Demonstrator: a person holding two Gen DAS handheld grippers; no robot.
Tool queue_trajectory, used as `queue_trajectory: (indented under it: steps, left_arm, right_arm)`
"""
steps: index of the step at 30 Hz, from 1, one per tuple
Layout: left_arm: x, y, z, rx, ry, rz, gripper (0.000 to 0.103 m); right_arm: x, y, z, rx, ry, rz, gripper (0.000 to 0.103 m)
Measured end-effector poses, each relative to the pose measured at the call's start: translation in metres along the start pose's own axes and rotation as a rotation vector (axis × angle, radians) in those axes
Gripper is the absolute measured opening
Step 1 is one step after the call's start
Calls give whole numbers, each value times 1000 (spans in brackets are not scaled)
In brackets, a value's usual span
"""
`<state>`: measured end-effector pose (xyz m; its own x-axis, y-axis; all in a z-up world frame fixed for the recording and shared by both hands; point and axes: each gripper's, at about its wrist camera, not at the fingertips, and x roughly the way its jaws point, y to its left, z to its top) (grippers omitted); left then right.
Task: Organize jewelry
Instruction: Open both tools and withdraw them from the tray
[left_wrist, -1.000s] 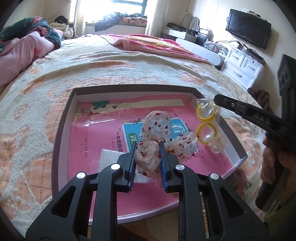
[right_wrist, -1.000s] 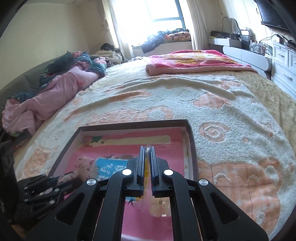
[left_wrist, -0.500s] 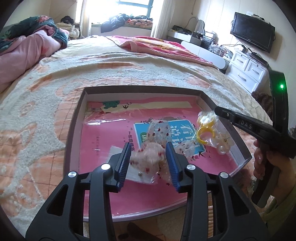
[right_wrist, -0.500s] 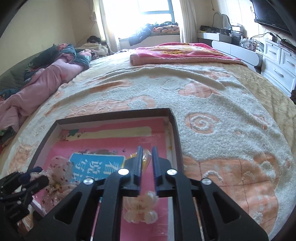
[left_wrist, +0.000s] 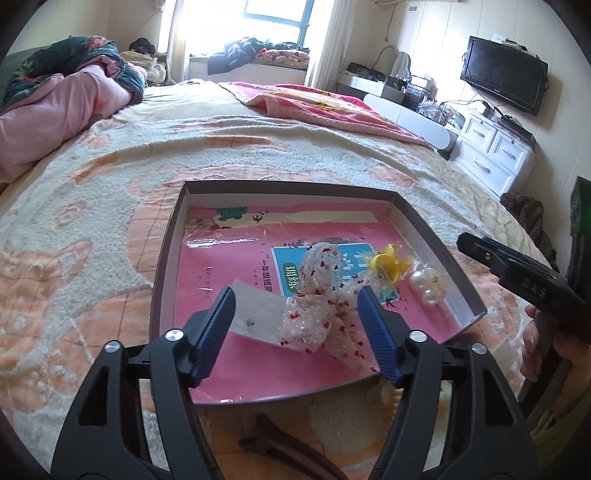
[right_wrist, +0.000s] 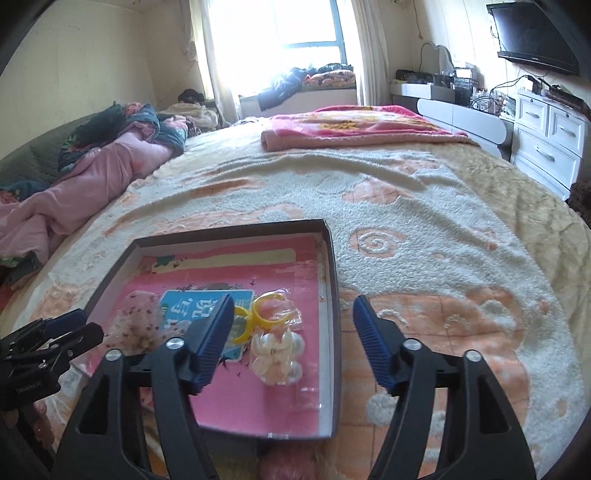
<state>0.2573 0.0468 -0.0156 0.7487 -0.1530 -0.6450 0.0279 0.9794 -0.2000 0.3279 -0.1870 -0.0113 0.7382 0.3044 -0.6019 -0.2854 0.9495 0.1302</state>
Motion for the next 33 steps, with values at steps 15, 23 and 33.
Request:
queue_trajectory:
  steps: [15, 23, 33]
  left_arm:
    - [-37, -12, -14, 8, -55, -21, 92]
    - [-49, -17, -25, 21, -58, -30, 92]
    - [-60, -25, -39, 51, -49, -45, 92]
  right_arm:
    - [-65, 5, -30, -4, -39, 7, 79]
    - [-85, 8, -48, -33, -26, -5, 79]
    - [-102, 13, -67, -65, -14, -8, 79]
